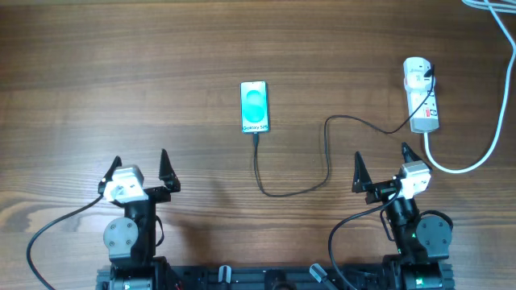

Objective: Plug charger to phone and switch on socket

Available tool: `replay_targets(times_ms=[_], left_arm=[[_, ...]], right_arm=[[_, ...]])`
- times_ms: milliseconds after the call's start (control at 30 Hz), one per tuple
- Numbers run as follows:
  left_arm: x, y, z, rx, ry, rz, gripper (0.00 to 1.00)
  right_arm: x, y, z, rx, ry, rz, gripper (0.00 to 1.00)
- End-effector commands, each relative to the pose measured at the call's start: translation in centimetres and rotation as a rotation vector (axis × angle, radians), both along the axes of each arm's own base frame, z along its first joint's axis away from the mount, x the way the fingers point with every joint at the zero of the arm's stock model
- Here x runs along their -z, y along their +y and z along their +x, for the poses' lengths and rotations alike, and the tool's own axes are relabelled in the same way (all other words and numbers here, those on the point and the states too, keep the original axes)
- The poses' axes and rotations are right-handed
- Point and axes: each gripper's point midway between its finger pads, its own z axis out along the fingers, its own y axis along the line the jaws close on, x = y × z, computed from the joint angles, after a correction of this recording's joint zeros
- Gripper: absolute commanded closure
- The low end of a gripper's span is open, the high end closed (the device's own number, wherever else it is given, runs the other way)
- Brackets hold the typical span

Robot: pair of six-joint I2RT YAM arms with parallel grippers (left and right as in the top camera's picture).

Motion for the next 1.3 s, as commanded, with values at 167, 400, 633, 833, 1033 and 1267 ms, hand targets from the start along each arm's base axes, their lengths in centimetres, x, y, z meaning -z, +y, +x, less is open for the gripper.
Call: replay_targets(times_ms=[167,400,633,833,1033,1267], left_arm=[[0.13,-0.57,0.00,0.041,0.008,0.071,0.00],[0.07,-0.71,0.01,0.047,0.005,0.068,0.00],[0.07,-0.71,0.01,0.047,0.005,0.068,0.00],[0.07,-0.71,0.01,0.047,0.005,0.068,0.00],[0.07,-0.71,0.01,0.047,0.005,0.068,0.00],[0.05,-0.71,0.01,0.047,0.004,0.068,0.00]], right_arm=[[-0.29,-0.06,-0.05,0.005,-0.015,-0.006,0.00],[-0.30,-0.06,-0.05,0.005,-0.016,-0.005,0.00],[-0.30,-0.06,-0.05,0.005,-0.016,-0.005,0.00],[-0.29,-0.06,-0.05,0.005,-0.015,-0.005,0.00],[-0.30,-0.06,-0.05,0.005,-0.016,-0.006,0.00],[-0.25,-0.61,0.05,0.037,-0.016,-0.019,0.00]])
